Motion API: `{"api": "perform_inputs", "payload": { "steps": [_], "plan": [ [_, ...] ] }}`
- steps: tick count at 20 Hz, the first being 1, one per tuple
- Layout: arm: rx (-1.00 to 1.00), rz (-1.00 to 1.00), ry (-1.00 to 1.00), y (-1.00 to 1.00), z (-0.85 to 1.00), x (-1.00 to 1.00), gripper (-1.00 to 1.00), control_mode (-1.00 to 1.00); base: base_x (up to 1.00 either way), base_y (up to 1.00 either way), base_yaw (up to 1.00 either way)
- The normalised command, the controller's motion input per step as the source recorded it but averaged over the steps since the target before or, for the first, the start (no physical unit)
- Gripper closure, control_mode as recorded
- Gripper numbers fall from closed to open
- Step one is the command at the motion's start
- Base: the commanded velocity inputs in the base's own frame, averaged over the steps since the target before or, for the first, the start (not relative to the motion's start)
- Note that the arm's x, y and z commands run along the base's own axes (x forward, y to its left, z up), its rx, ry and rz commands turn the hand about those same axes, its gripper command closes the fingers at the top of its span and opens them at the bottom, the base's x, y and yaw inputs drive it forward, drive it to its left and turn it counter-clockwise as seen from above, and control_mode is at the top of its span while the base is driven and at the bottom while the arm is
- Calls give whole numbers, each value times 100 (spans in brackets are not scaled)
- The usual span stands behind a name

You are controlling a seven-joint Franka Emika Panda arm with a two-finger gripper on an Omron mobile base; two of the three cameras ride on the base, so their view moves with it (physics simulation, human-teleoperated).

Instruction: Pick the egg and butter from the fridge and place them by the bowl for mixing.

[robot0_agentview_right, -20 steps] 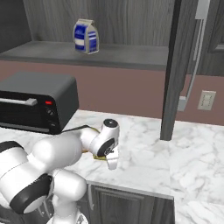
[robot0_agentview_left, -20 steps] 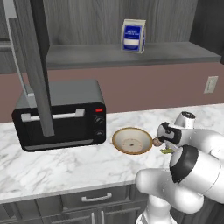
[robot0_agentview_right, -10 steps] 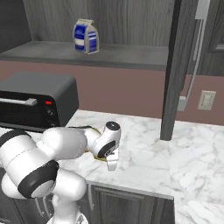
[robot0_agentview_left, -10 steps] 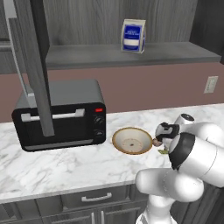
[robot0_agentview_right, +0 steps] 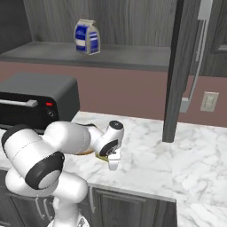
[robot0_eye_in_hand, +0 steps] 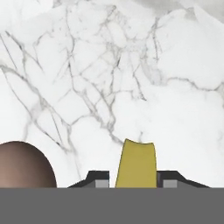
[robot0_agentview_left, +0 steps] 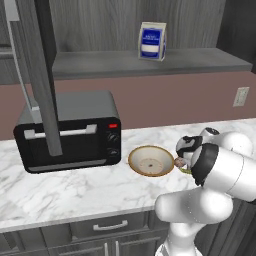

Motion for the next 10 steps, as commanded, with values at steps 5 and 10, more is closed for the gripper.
{"api": "perform_inputs", "payload": {
  "steps": [5,10],
  "plan": [
    [2,-1,-1,7,-11,1,100,-100,0,0,0],
    [1,-1,-5,12,-7,0,-100,-100,0,0,0]
  ]
}}
